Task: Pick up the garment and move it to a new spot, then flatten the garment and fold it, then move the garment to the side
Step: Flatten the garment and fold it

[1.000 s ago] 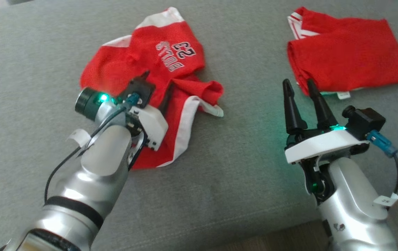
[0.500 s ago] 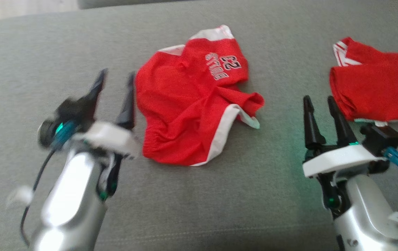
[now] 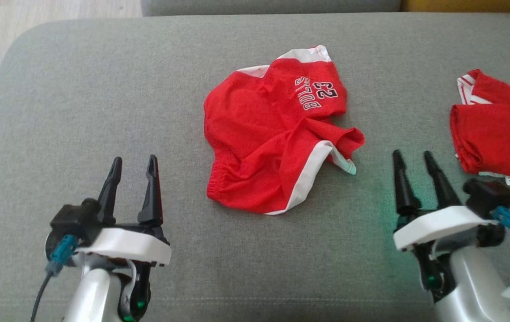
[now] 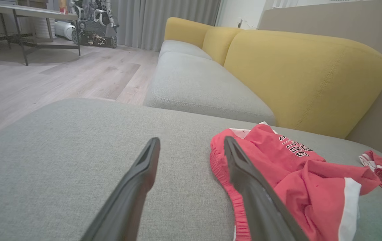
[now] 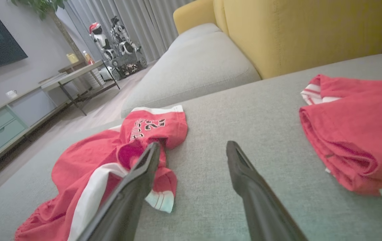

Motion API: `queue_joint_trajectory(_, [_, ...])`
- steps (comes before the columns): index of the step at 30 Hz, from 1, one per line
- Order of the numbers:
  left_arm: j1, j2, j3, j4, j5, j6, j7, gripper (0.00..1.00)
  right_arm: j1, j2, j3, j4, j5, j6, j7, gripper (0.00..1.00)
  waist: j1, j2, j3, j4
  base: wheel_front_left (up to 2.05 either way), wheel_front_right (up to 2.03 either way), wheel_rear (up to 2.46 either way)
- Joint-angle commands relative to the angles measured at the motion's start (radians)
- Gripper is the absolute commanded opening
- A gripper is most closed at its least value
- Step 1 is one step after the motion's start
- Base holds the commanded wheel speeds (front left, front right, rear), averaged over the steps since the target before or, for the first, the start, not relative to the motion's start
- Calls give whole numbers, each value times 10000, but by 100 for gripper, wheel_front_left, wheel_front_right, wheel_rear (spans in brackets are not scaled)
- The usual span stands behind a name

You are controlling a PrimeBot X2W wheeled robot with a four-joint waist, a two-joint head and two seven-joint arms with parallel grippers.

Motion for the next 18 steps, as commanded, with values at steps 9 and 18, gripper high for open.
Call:
queue_joint_trajectory(9, [-627, -67, 258, -122, 263, -317, -58, 100, -662, -328, 1511, 848, -1408, -9, 682, 100, 0, 0, 337, 340, 0, 0, 0])
queue_joint_trajectory(18, [-719, -72, -124, 51, -95, -219, -58, 100, -1416, -520, 1716, 2172, -2845, -9, 202, 100, 0, 0, 588, 676, 0, 0, 0])
